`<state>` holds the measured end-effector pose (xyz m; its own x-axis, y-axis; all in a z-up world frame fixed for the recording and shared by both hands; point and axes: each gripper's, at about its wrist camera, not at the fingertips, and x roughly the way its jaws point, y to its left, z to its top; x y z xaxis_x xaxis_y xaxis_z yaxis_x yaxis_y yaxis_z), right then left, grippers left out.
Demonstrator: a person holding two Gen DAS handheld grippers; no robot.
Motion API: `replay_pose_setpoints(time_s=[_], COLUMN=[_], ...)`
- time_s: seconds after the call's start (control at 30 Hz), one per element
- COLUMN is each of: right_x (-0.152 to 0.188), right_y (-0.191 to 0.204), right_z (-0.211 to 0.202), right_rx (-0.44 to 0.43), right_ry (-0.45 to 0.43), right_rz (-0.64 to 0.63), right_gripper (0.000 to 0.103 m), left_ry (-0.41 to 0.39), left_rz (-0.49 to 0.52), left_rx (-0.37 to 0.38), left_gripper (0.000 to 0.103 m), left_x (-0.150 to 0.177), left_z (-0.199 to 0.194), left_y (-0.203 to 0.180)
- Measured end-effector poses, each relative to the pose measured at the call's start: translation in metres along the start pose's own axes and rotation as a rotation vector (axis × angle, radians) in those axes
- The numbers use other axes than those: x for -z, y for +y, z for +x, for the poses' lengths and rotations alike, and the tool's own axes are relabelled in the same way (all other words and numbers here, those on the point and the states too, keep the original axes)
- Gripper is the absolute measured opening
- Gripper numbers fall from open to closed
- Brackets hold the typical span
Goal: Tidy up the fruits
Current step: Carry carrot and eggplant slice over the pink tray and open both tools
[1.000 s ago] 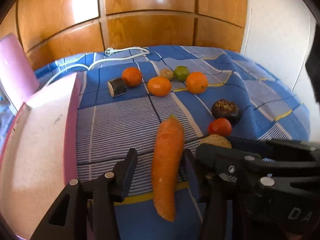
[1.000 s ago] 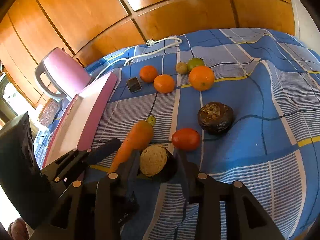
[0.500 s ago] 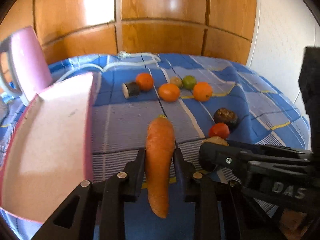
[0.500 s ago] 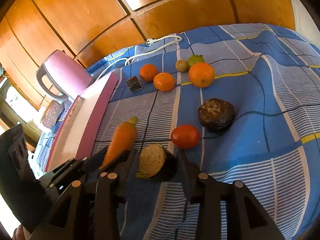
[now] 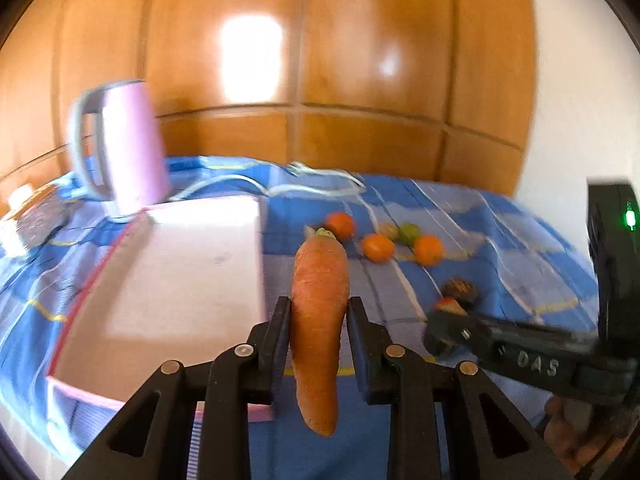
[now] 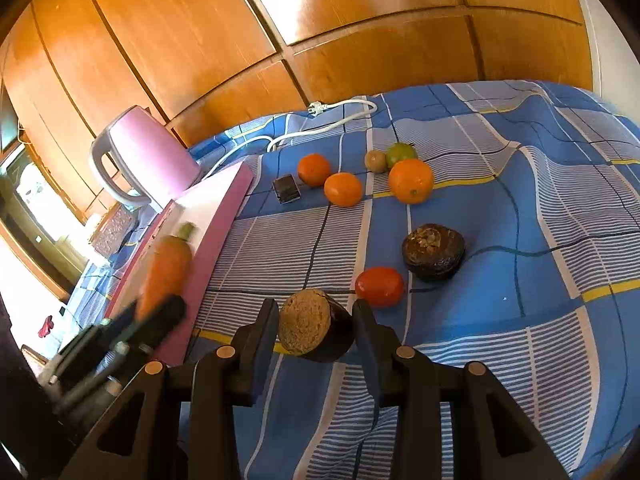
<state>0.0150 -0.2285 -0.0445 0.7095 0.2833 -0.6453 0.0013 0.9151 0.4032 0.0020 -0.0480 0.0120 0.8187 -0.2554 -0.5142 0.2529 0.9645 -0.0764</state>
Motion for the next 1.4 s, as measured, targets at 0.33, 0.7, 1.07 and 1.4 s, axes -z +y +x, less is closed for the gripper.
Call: replay_pose_setpoints(time_s=[0.33,0.7,1.07,1.4], right_x=[-0.010,-0.026,-0.031,-0.027], right_y=[0.040,0.105,0.110,0.084], right_z=[0.009,0.042,0.061,0.033], right_rx=[-0.028,-0.187,-0.304,-0.044], right_ry=[-0.017,0.001,0.061,-0.012], right_rz=[-0.128,-0.297,-0.276,-0.340], right_gripper=[0.038,0.038,0.049,0.049], left_ry=[-0.047,0.015,0.022,0.020], left_rz=[-0.283,-0.419,-0.512,-0.388], left_rx=[-0.261,-0.368,-0.398,-0.378], left_gripper=[0.028,0.030,0.062,0.068], left_x=[-0.006,0.006,0.009,0.005], left_z=[-0.003,0.020,0.017,0.018], left_y=[0.070,0.096,0.108,0.088])
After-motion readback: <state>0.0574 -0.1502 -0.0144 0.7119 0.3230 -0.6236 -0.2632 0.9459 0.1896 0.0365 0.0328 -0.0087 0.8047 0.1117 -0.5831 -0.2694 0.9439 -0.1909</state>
